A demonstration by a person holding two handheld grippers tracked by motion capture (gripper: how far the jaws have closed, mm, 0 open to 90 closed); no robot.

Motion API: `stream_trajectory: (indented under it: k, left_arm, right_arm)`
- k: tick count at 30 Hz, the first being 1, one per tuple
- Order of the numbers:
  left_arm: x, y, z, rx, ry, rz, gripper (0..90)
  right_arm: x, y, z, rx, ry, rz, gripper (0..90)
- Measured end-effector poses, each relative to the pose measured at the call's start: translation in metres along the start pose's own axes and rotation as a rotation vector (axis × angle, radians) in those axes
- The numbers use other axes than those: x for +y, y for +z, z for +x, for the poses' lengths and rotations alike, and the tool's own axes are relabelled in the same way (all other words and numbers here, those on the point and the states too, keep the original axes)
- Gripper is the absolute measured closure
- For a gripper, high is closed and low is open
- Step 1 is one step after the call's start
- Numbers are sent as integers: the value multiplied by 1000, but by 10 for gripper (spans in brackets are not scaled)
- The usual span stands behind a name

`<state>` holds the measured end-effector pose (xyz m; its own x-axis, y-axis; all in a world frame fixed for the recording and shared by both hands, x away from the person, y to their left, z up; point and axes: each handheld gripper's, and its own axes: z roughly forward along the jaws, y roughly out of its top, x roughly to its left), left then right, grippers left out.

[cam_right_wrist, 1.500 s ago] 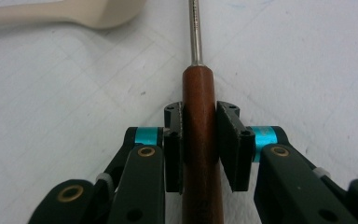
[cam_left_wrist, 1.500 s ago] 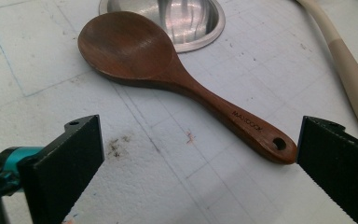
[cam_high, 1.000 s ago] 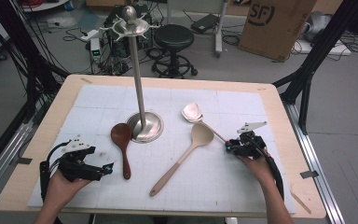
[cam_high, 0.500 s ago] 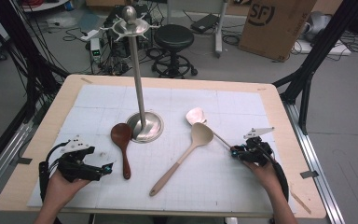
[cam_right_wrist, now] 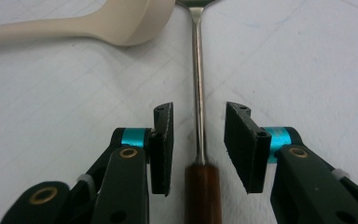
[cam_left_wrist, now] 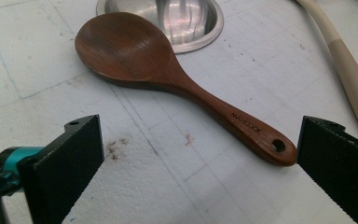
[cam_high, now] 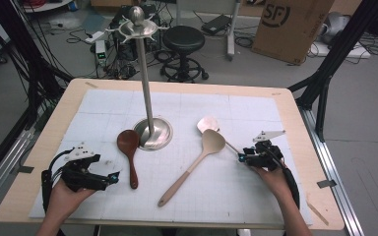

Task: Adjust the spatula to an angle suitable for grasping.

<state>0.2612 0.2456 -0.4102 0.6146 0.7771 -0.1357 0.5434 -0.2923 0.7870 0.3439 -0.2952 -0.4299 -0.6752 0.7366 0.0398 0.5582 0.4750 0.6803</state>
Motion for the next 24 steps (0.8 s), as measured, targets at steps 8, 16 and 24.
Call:
stream_trajectory:
  k: [8, 16, 24]
  left_arm:
    - [0, 0, 0, -1, 1, 1, 16]
    - [0, -1, 0, 1, 1, -2, 16]
    - [-1, -2, -1, 4, -1, -1, 17]
  right_arm:
    - [-1, 7, -4, 6, 17, 36, 796]
    - [-10, 0, -2, 20, 37, 29, 823]
    - [-9, -3, 0, 11, 22, 49, 787]
